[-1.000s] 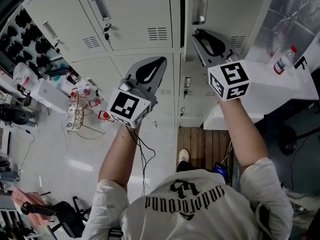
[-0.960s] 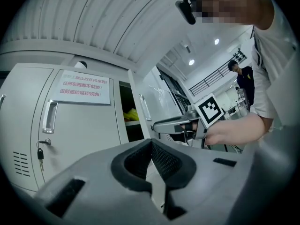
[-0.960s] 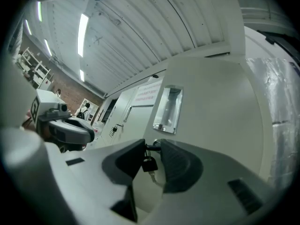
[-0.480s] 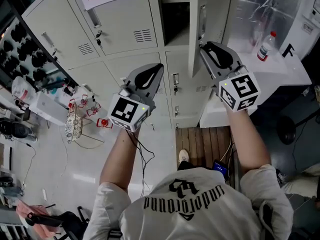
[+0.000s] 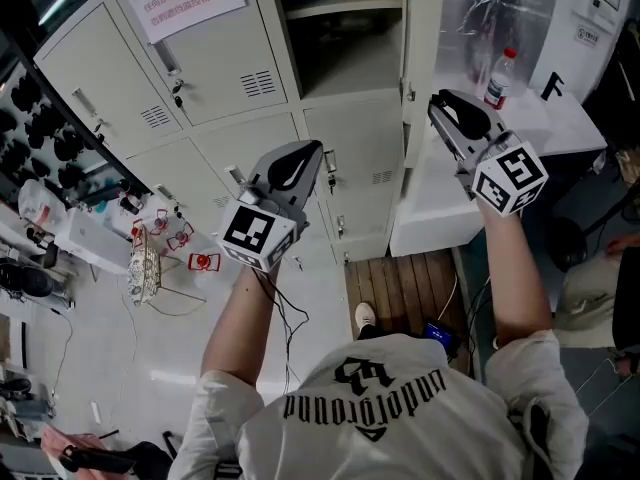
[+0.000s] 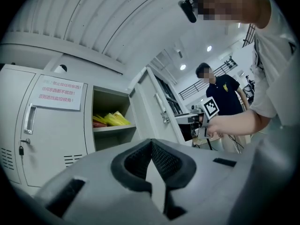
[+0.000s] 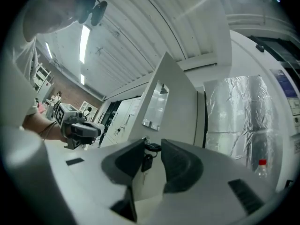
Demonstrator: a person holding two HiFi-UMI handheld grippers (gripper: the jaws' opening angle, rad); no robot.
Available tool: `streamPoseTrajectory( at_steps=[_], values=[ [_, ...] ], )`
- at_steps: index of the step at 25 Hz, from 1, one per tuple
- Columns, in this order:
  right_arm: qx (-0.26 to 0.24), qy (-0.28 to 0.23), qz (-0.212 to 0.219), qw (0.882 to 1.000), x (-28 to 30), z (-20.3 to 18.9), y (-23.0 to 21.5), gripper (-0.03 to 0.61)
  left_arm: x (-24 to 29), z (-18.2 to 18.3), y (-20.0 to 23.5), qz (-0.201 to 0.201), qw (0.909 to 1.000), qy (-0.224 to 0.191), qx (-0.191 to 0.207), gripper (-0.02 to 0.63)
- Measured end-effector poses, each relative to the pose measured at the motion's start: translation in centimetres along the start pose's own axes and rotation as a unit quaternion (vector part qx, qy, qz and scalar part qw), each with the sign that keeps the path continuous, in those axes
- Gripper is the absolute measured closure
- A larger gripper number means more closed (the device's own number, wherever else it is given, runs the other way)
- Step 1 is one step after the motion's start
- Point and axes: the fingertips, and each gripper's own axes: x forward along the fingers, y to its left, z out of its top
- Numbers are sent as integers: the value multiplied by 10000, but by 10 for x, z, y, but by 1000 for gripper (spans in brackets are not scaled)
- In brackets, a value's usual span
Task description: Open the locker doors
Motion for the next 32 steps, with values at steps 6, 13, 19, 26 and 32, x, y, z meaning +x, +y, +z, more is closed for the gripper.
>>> streamPoseTrajectory(
  at_steps=[6, 13, 19, 26, 32],
  values=[
    [-74, 24, 70, 9999, -30, -1, -32, 457, 1, 0, -6, -62, 10000, 20, -37, 606],
    [-127, 28, -101, 9999, -45, -3, -52, 451, 0, -1, -8, -101, 9999, 29, -50, 606],
    [-242, 124, -491, 9984, -56, 0, -54, 449, -10, -1, -10, -88, 9999, 32, -62, 606],
    [-235, 233, -853, 9958, -80, 16, -16, 446, -45, 3, -14, 37, 9999, 43, -99, 606],
    [-45, 82, -412, 9991, -68, 27, 56, 448, -100, 6, -11, 388, 9991, 118, -159, 606]
  ],
)
